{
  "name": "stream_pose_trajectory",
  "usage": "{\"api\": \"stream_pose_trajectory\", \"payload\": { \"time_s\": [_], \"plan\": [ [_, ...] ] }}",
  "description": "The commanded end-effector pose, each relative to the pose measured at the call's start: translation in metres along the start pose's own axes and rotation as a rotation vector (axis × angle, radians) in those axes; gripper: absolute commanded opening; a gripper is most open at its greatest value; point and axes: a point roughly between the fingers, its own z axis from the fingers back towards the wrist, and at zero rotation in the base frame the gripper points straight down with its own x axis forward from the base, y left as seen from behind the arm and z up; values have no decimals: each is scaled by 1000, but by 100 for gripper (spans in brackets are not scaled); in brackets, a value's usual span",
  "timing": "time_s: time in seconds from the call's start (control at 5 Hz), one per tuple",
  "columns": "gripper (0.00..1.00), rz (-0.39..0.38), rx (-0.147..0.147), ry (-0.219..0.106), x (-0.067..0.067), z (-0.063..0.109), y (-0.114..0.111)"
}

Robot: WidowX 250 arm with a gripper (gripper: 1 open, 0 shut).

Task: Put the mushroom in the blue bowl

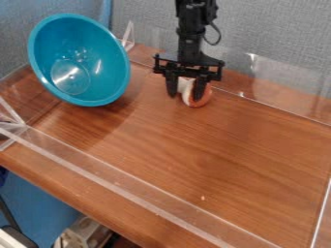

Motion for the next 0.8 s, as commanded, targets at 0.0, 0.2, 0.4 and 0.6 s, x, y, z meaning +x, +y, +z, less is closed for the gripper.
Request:
{"api": "stream_pose_trajectory", "payload": {
  "time_s": [0.0, 0.2, 0.4, 0.6],
  "plan": [
    [0, -33, 1, -50, 9, 19, 17],
    [0, -88, 4, -55, 13, 21, 24],
    [100, -141, 7, -59, 22, 17, 28],
    [0, -198, 8, -64, 29, 14, 28]
  ]
}}
